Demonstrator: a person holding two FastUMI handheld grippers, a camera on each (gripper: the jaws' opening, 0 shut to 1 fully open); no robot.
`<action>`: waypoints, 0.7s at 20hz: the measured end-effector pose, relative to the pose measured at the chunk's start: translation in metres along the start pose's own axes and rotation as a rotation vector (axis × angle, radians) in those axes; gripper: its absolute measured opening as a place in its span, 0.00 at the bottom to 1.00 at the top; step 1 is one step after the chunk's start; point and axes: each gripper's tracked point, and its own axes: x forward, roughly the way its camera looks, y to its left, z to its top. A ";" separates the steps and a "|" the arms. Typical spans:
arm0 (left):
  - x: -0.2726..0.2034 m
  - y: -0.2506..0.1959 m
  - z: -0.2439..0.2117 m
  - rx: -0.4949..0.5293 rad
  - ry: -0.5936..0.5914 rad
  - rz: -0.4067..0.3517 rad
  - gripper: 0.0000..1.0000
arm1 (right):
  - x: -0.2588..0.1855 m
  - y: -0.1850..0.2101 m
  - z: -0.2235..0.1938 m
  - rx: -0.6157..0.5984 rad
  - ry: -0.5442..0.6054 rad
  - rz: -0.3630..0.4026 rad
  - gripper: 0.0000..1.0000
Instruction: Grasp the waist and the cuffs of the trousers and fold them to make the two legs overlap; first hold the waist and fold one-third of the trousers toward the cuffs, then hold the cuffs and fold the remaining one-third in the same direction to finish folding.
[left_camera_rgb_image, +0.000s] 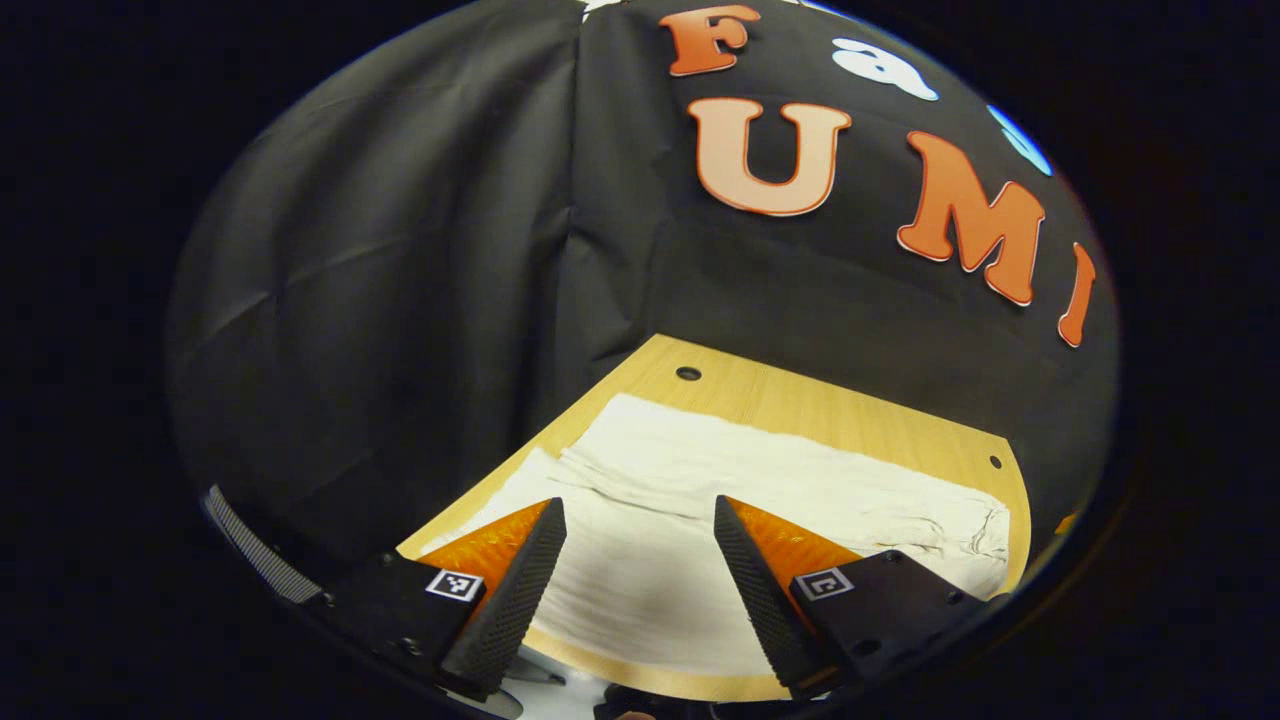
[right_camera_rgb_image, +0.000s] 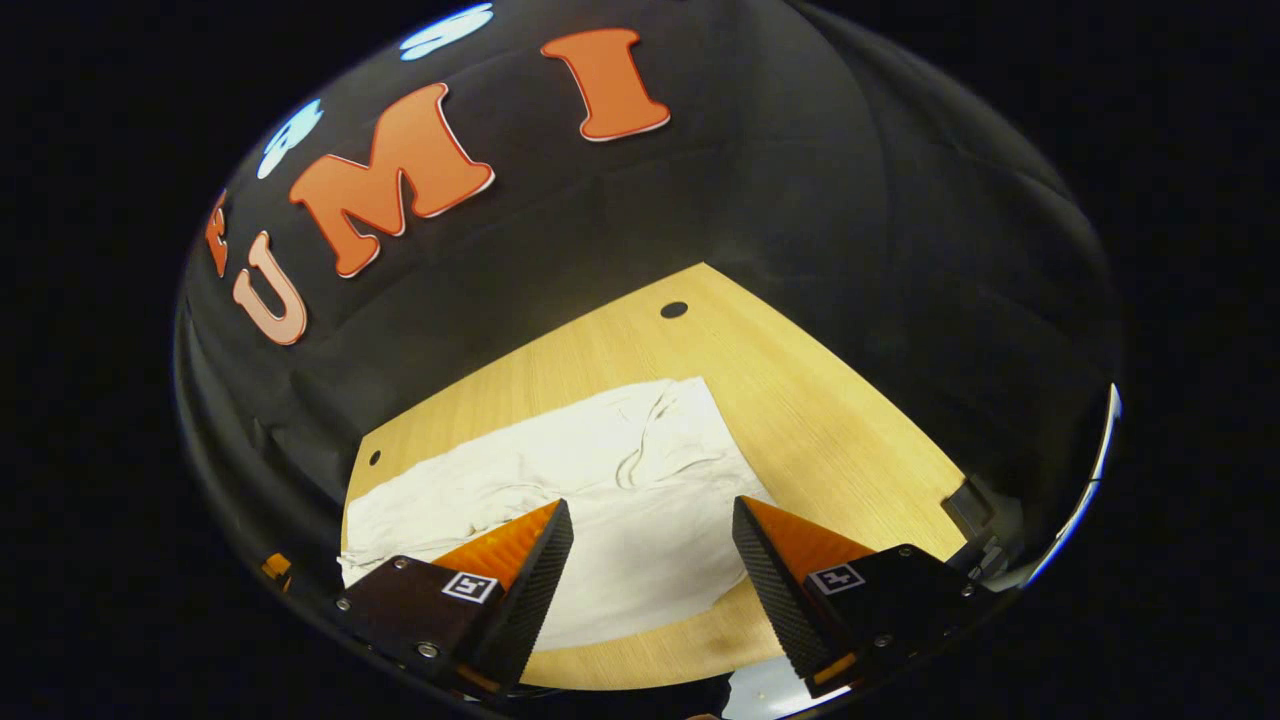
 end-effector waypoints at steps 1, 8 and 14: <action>0.002 0.006 -0.008 -0.020 0.027 0.010 0.99 | 0.006 -0.004 -0.005 0.018 0.026 -0.004 0.97; 0.030 0.042 -0.066 -0.184 0.210 0.047 0.98 | 0.035 -0.025 -0.052 0.144 0.183 -0.024 0.96; 0.062 0.068 -0.133 -0.387 0.403 0.065 0.99 | 0.047 -0.038 -0.079 0.208 0.239 -0.059 0.96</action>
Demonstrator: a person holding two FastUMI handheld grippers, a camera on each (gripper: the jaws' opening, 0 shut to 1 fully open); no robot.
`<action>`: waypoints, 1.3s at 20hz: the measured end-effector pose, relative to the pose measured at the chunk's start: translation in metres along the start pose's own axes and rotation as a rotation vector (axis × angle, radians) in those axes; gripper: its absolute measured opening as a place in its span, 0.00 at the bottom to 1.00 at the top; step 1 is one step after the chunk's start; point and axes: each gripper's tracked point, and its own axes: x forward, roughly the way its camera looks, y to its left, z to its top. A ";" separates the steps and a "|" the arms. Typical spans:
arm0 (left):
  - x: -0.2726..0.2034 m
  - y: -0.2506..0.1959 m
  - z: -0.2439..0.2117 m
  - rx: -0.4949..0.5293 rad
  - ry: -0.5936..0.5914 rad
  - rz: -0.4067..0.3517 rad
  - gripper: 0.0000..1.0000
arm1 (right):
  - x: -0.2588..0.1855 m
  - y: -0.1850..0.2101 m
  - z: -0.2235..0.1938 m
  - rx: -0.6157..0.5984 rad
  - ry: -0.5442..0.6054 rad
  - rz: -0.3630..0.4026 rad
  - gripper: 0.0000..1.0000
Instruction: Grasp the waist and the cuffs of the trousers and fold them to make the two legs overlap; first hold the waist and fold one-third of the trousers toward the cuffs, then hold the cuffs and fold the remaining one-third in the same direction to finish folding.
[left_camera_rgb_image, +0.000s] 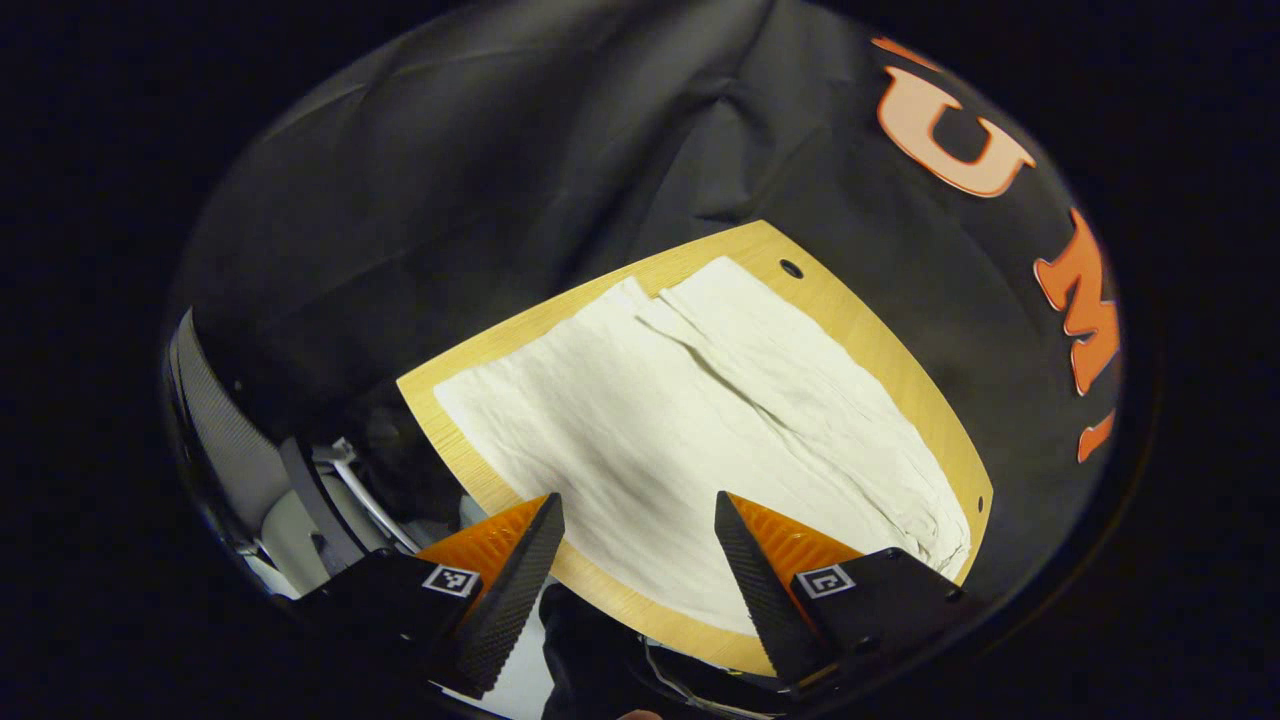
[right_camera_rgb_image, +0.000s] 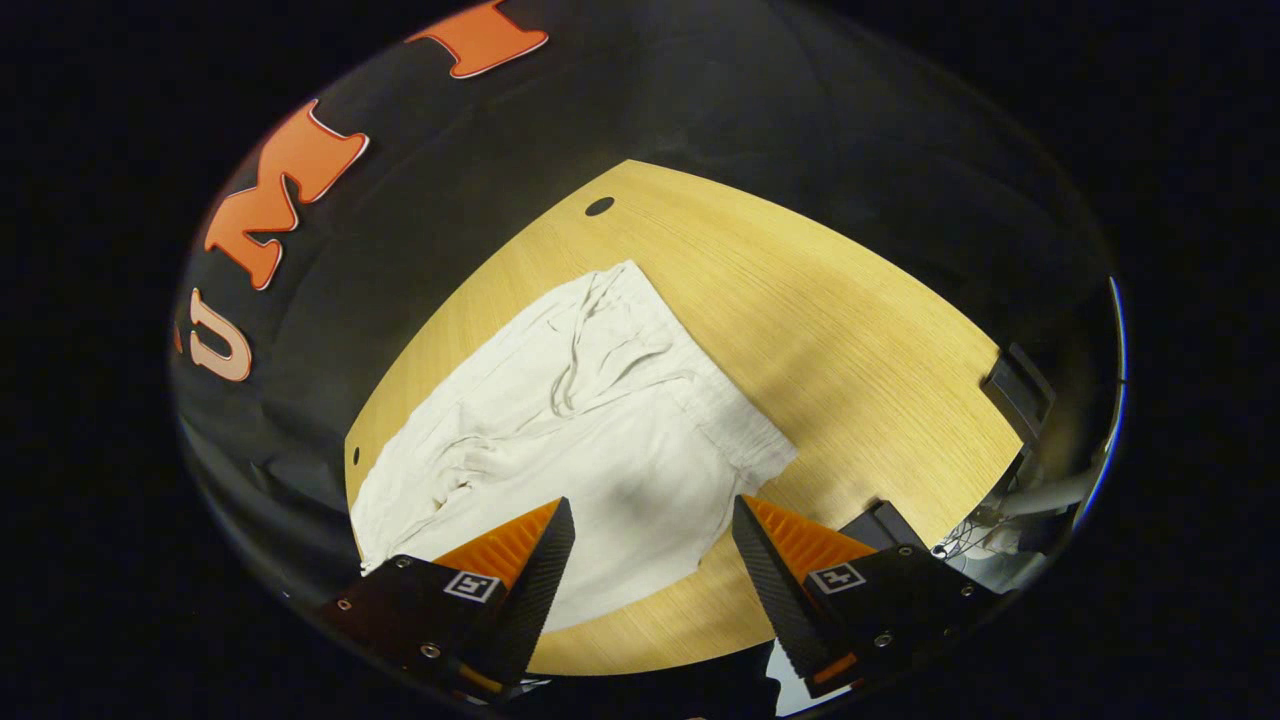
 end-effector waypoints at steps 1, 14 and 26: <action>0.005 0.006 -0.006 -0.031 0.024 0.016 0.99 | 0.002 -0.001 -0.001 0.016 0.003 -0.006 0.96; 0.030 0.034 -0.008 -0.418 0.135 -0.069 0.98 | 0.026 0.005 -0.009 0.163 0.050 -0.002 0.96; 0.084 0.000 0.034 -0.366 0.014 -0.153 0.50 | 0.039 -0.011 -0.005 0.249 0.046 -0.023 0.96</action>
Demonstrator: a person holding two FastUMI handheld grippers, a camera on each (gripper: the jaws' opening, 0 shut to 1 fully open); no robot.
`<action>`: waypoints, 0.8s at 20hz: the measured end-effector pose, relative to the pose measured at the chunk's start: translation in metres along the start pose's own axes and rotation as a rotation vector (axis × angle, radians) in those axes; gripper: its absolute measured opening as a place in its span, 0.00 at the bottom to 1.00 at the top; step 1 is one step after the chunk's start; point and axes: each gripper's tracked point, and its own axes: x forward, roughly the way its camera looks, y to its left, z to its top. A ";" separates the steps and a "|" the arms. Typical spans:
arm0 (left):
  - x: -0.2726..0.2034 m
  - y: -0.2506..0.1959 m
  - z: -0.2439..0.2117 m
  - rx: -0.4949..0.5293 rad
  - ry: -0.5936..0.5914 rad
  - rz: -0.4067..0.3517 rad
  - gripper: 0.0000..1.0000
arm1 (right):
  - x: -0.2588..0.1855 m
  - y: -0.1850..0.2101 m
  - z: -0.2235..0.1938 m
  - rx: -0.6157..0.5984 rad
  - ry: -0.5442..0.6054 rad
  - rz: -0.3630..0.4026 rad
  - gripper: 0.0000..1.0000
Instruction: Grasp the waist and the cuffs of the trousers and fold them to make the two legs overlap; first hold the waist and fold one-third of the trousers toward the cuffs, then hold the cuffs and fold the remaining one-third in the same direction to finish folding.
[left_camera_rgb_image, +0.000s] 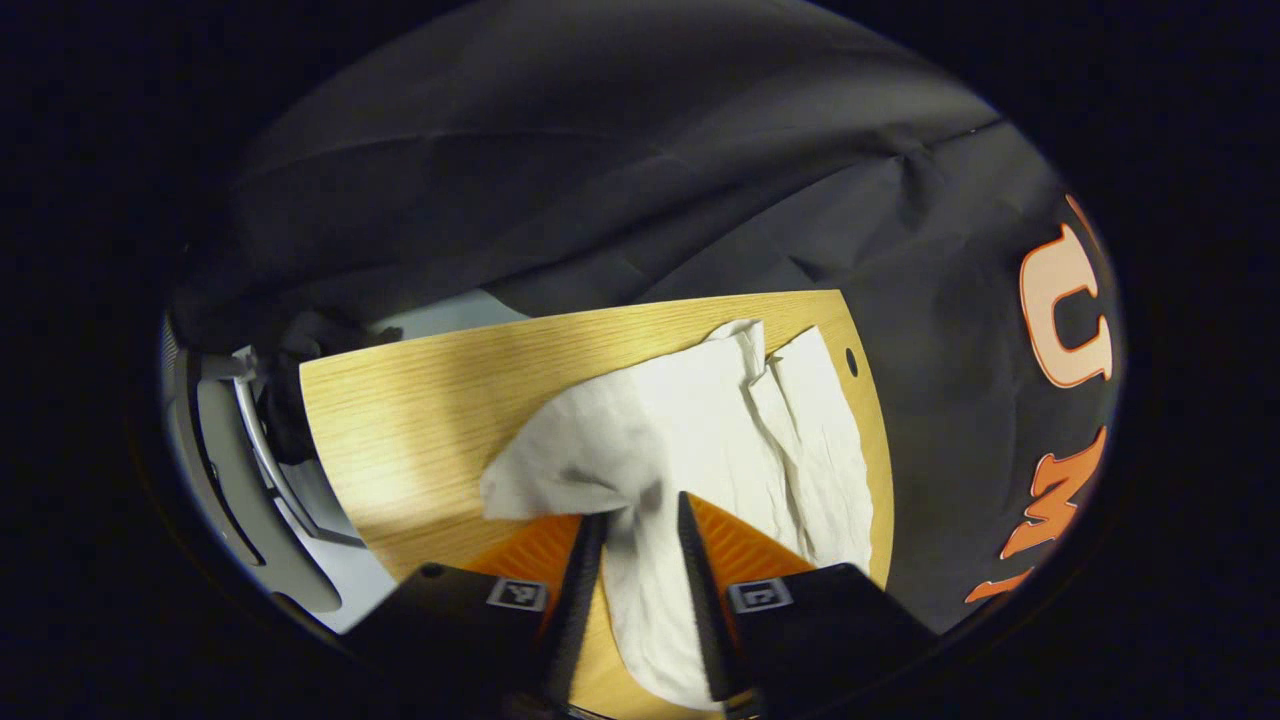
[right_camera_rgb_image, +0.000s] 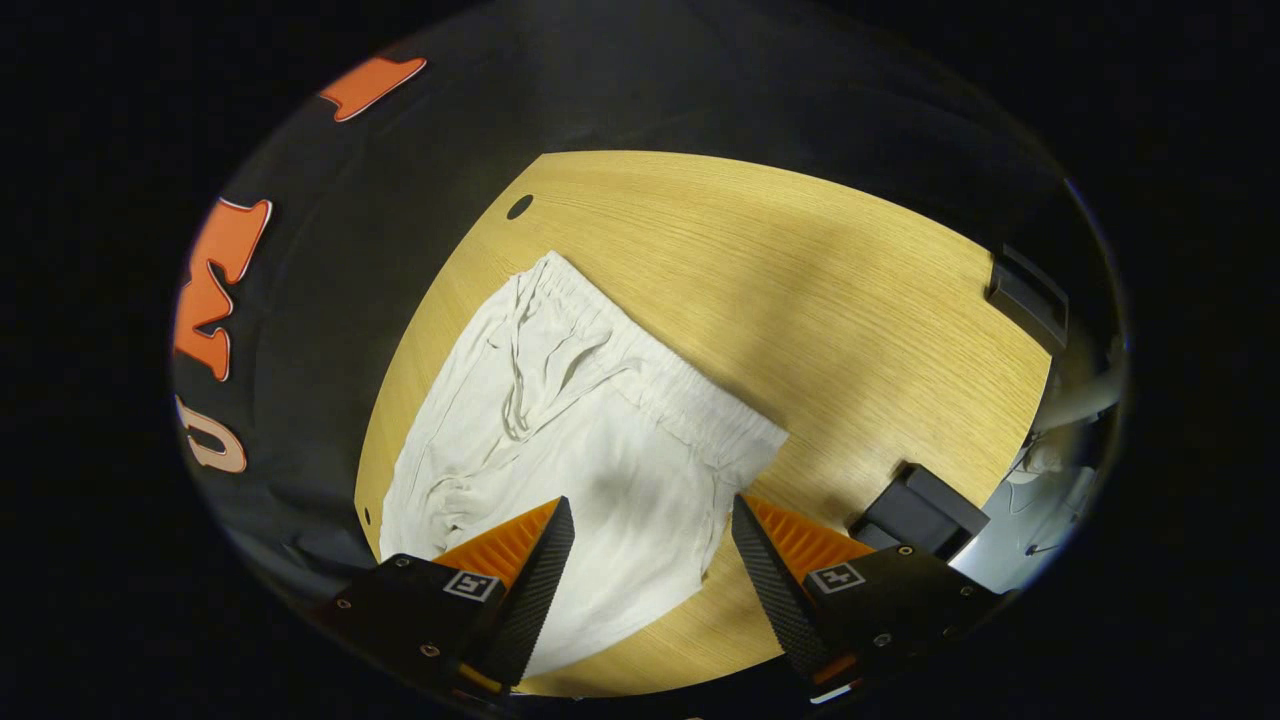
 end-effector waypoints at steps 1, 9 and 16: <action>0.002 0.001 0.000 -0.005 -0.004 0.009 0.30 | 0.001 -0.003 0.002 0.005 -0.002 -0.003 0.96; -0.022 -0.003 0.002 -0.030 -0.030 -0.031 0.06 | 0.005 -0.020 0.017 0.059 -0.026 -0.025 0.96; -0.051 -0.040 0.017 0.056 -0.060 -0.093 0.08 | 0.029 -0.025 0.031 0.118 -0.030 -0.060 0.96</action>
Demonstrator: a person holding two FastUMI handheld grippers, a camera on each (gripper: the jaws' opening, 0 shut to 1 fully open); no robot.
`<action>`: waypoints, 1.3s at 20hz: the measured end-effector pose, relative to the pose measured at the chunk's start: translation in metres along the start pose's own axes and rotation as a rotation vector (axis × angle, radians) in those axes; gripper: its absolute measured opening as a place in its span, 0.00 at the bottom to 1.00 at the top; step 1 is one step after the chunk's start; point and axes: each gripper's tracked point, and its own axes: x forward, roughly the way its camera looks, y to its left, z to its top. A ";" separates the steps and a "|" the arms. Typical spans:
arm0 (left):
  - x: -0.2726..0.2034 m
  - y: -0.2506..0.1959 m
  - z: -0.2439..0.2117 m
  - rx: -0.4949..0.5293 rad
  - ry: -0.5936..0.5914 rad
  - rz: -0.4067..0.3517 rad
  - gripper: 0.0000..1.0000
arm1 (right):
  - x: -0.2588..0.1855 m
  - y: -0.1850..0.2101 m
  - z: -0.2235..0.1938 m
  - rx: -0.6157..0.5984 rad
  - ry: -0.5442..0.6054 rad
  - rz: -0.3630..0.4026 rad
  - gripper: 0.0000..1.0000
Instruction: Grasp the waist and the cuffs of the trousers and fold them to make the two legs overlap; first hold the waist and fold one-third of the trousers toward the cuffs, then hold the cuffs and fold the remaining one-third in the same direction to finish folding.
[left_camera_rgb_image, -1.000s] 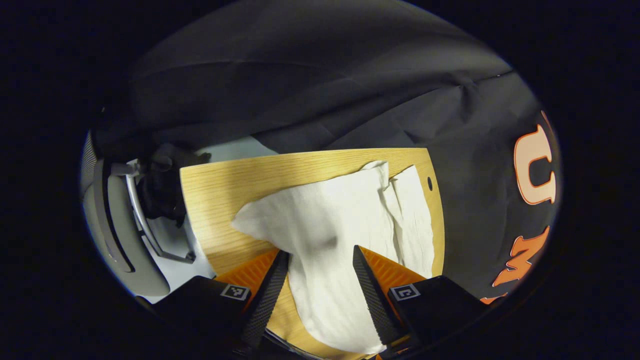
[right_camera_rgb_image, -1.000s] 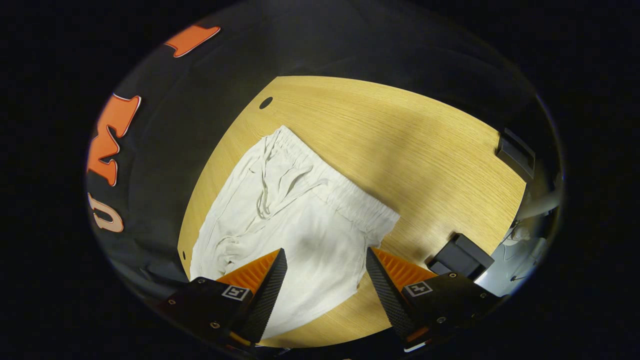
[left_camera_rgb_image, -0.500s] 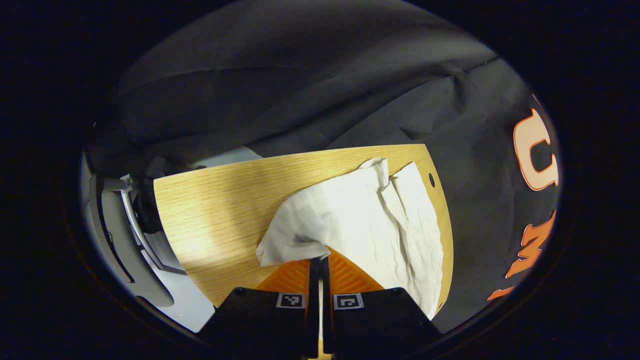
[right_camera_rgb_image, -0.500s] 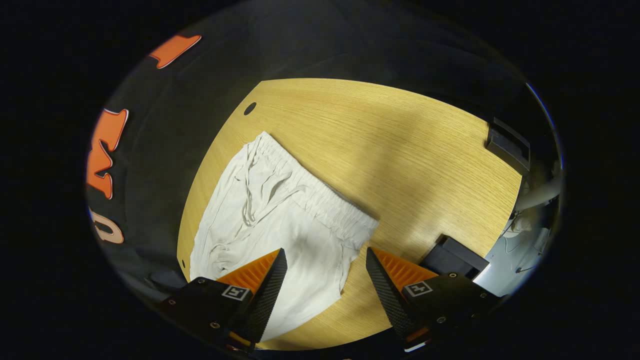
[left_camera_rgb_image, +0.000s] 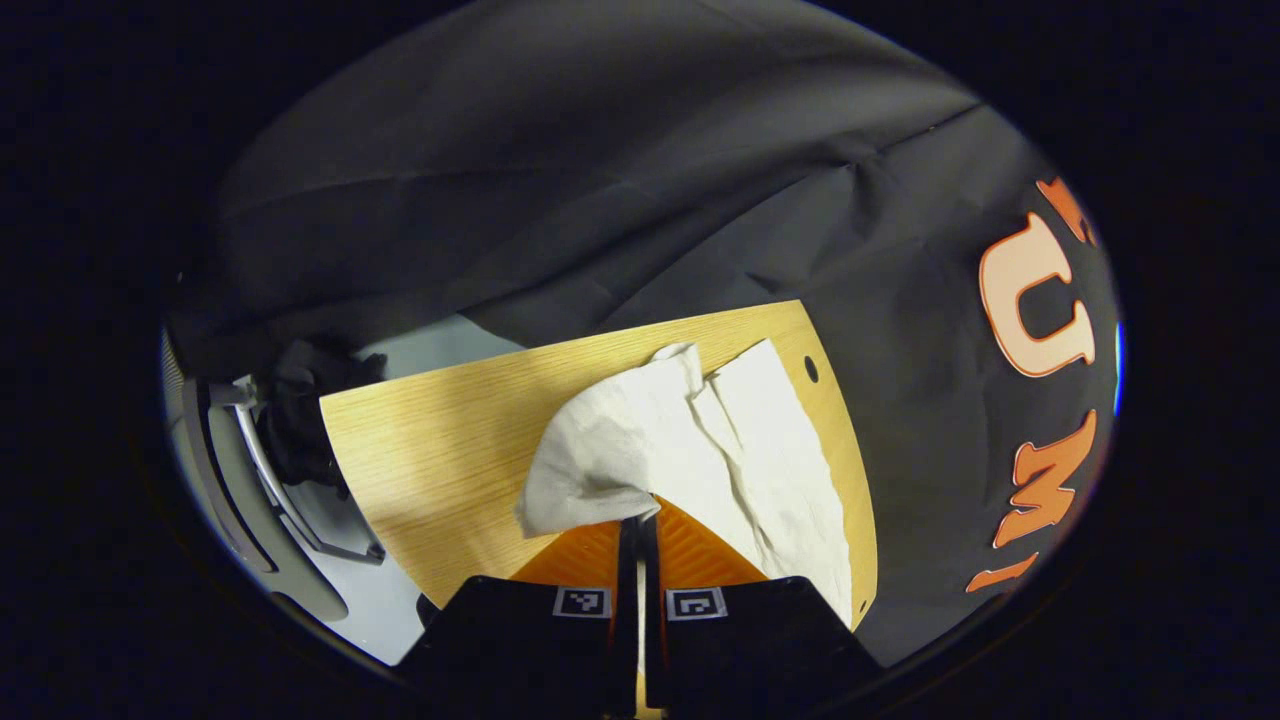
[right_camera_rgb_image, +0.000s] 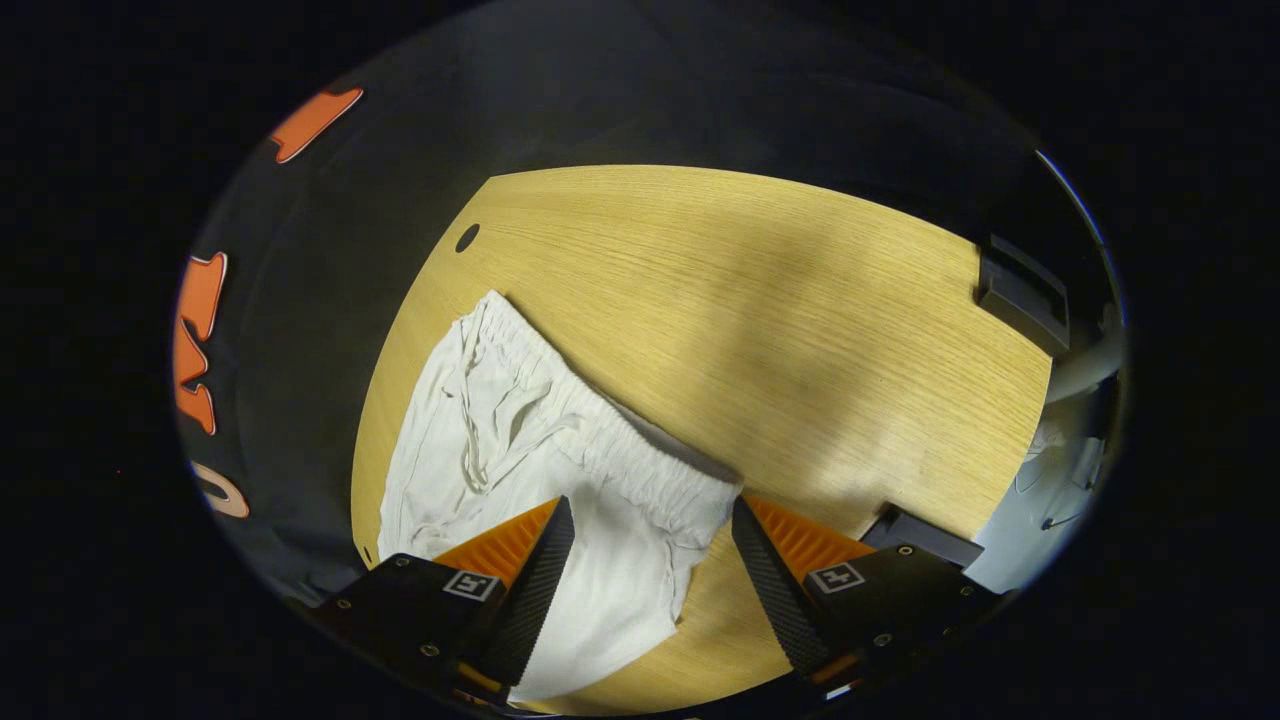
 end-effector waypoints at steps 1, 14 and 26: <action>-0.004 -0.004 0.003 0.020 -0.003 -0.004 0.08 | 0.002 0.002 0.004 0.022 -0.003 0.011 0.96; -0.033 -0.033 0.002 0.162 -0.016 0.015 0.06 | 0.003 0.000 0.030 0.216 -0.038 0.192 0.08; -0.059 -0.013 -0.010 0.220 -0.027 0.076 0.07 | -0.033 0.013 0.062 0.168 -0.041 0.310 0.08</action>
